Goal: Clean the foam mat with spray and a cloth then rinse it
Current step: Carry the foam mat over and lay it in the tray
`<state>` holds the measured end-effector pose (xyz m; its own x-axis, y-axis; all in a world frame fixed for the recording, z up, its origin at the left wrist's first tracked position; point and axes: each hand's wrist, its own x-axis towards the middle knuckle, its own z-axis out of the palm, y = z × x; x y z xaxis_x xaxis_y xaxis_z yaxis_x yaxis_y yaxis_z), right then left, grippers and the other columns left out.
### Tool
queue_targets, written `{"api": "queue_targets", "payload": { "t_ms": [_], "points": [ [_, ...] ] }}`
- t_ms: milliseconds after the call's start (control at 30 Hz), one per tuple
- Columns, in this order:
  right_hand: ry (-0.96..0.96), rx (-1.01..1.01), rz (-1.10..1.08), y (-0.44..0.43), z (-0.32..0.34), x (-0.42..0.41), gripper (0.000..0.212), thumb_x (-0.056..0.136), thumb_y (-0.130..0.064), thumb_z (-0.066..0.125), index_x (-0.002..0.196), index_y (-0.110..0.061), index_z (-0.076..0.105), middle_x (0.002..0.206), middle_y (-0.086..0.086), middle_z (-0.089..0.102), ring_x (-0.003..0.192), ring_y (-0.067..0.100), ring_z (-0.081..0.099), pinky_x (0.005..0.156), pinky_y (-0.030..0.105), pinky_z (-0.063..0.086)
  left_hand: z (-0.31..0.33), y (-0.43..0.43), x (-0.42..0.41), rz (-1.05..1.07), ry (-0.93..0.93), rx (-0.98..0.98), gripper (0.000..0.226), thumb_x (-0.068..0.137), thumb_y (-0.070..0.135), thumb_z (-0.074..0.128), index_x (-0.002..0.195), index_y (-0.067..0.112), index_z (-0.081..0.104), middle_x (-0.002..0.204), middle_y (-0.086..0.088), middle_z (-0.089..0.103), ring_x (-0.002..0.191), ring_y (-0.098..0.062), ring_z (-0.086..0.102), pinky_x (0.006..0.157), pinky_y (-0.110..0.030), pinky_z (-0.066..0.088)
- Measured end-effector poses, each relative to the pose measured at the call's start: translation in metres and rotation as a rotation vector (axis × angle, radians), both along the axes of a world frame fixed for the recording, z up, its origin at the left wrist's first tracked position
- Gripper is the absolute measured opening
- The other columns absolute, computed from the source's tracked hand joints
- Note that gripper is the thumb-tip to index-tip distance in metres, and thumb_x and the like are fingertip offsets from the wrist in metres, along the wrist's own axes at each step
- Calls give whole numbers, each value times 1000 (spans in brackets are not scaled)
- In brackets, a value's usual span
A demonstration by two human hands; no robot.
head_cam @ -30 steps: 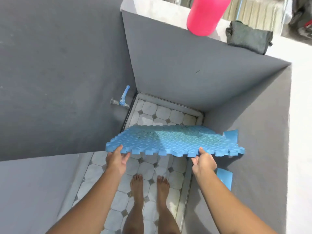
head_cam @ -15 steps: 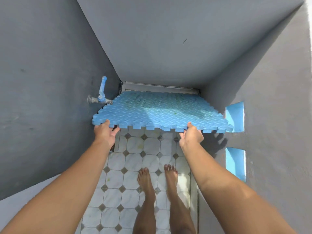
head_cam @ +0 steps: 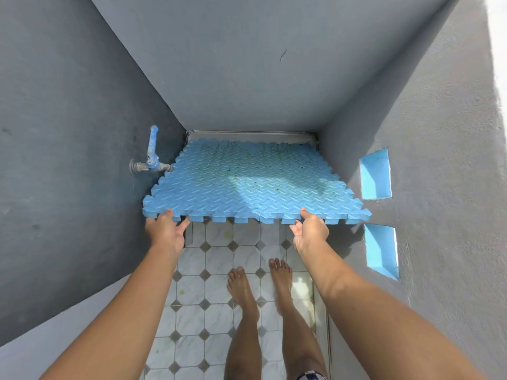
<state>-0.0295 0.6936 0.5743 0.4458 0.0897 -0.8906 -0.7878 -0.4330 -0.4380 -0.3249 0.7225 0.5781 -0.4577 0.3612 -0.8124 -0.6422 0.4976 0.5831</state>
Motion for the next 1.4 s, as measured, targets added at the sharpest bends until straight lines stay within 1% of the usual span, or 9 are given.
{"api": "queue_targets", "payload": {
  "t_ms": [200, 367, 867, 1033, 1133, 1200, 1267, 1300, 1400],
  "points": [
    [29, -21, 14, 3, -15, 6, 62, 93, 2, 64, 149, -6, 41, 94, 6, 63, 119, 32, 62, 99, 47, 50, -3, 16, 8, -56, -7, 28, 51, 103, -9, 48, 147, 17, 51, 137, -5, 63, 122, -26, 64, 102, -59, 53],
    [-1, 55, 62, 38, -15, 21, 63, 96, 5, 58, 153, -9, 34, 137, 12, 59, 134, 34, 50, 111, 50, 41, -11, 37, 20, -30, -92, 26, 58, 104, -12, 44, 151, 21, 44, 137, -4, 59, 120, -26, 60, 108, -59, 48],
    [79, 54, 157, 31, -54, 20, 79, 100, -3, 56, 160, -25, 9, 151, 3, 48, 142, 27, 42, 117, 42, 34, -58, 27, 6, -107, -131, -171, 54, 105, -9, 45, 155, 10, 39, 158, -11, 44, 145, -33, 44, 106, -51, 52],
    [102, -23, 352, 7, -63, 33, 72, 96, -26, 66, 156, -17, 27, 132, 13, 51, 131, 34, 52, 93, 46, 56, -50, -7, 14, -347, -59, -288, 48, 108, 19, 54, 154, 11, 42, 159, -9, 45, 140, -29, 53, 107, -47, 50],
    [135, -125, 485, -12, -52, 37, 58, 97, -32, 64, 146, -9, 43, 130, 20, 49, 130, 36, 52, 94, 52, 55, -32, -28, 21, -510, -13, -348, 56, 106, 32, 56, 156, 13, 40, 159, -8, 45, 139, -29, 52, 108, -48, 49],
    [107, -158, 559, -25, -35, 37, 55, 98, -30, 63, 145, -10, 44, 133, 18, 49, 121, 33, 55, 91, 52, 55, -14, -38, 28, -604, 38, -348, 65, 104, 39, 58, 158, 13, 33, 134, -4, 60, 124, -27, 59, 97, -43, 51],
    [54, -171, 671, -32, -12, 36, 50, 98, -29, 63, 142, -11, 46, 114, 8, 53, 93, 25, 57, 77, 45, 57, 12, -44, 35, -687, 93, -314, 74, 102, 43, 60, 161, 12, 25, 97, 4, 55, 107, -24, 56, 92, -43, 50],
    [26, -164, 733, -33, 2, 35, 46, 97, -29, 63, 138, -13, 49, 107, 3, 52, 82, 21, 54, 69, 39, 56, 28, -44, 39, -717, 109, -282, 77, 102, 42, 61, 162, 12, 23, 94, 4, 52, 105, -23, 56, 94, -45, 51],
    [-79, -66, 842, -23, 57, 32, 31, 96, -26, 64, 125, -18, 54, 108, 3, 57, 85, 18, 55, 61, 32, 53, 90, -26, 52, -772, 137, -149, 71, 102, 38, 63, 159, 11, 30, 115, -2, 55, 107, -23, 60, 96, -48, 55]
  ]
}}
